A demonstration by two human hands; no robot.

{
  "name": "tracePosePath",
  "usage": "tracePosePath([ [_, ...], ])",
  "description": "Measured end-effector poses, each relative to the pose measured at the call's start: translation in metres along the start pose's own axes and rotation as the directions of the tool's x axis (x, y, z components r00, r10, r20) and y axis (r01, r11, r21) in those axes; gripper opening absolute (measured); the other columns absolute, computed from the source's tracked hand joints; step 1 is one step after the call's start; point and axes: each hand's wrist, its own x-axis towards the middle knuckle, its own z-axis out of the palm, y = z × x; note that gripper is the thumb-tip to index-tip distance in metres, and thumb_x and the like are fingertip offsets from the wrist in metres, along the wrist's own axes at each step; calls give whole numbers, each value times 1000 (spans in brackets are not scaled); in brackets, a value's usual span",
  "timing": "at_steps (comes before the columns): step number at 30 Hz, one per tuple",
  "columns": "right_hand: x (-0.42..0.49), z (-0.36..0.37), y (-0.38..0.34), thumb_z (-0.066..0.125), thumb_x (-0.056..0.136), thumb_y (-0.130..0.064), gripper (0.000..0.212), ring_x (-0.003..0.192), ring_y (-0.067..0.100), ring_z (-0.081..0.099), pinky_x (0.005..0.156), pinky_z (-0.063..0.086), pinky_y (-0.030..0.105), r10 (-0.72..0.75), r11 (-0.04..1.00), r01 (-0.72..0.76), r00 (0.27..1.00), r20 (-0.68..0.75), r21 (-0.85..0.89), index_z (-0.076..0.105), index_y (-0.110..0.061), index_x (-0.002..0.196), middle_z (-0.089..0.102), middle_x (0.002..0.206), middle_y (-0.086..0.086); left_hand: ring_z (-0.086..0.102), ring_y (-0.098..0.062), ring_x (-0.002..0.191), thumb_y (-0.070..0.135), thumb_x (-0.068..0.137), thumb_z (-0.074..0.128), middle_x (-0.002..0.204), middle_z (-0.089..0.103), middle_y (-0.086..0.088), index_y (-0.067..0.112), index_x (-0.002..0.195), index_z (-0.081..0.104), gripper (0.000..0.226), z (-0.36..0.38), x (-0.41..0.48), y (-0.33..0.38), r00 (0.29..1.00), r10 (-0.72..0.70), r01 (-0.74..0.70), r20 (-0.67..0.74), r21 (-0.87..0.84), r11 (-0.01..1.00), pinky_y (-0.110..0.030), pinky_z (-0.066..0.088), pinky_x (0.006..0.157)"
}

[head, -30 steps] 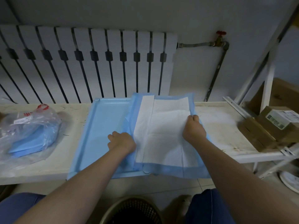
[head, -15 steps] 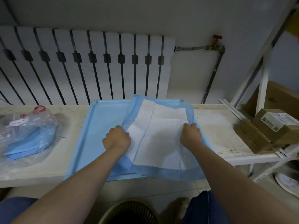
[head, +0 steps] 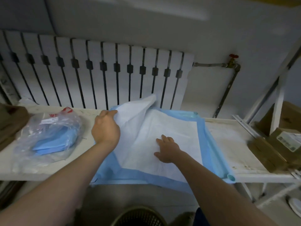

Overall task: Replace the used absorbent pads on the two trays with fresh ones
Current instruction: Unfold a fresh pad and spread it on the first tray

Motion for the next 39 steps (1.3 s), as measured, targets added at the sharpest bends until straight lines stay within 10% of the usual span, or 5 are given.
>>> tracePosePath([
  [7,-2,6,-23,43,94,-53,77,148,30,0,119,11,48,-2,997,5,999,41,-71,9,-17,152,-2,161,9,36,-39,124,-2,84,52,141,36,-18,5,140,36,58,-4,-9,-60,967,-199,162,160,215,963,-44,41,96],
  [14,-15,11,-27,44,89,-64,87,148,31,2,119,12,49,-14,999,17,998,60,-51,9,-15,152,0,161,9,24,-36,139,19,94,53,156,8,-13,20,150,19,66,17,-23,-65,922,-352,360,163,-20,933,-45,29,109],
  [18,-27,16,-31,47,81,-72,101,148,29,-1,119,10,50,-49,998,52,993,104,-30,4,-16,152,-3,161,8,-12,-36,144,40,84,64,156,-16,-17,27,150,12,85,22,-31,-63,964,-132,13,232,452,892,-60,-4,112],
  [25,-46,26,-46,61,72,-71,122,146,28,-16,119,-1,52,-142,982,167,963,230,-92,-10,-11,151,-16,159,9,-16,-27,146,63,93,29,160,-11,-5,28,152,12,70,38,-65,-28,872,-46,-162,488,375,913,-58,-15,110],
  [39,-74,47,-45,66,85,-33,31,117,20,45,96,41,30,-343,939,324,914,-218,-117,70,-17,112,60,124,1,28,-26,141,51,100,22,154,31,-3,22,147,33,56,45,-77,-14,692,-157,-51,705,265,963,-47,10,117],
])
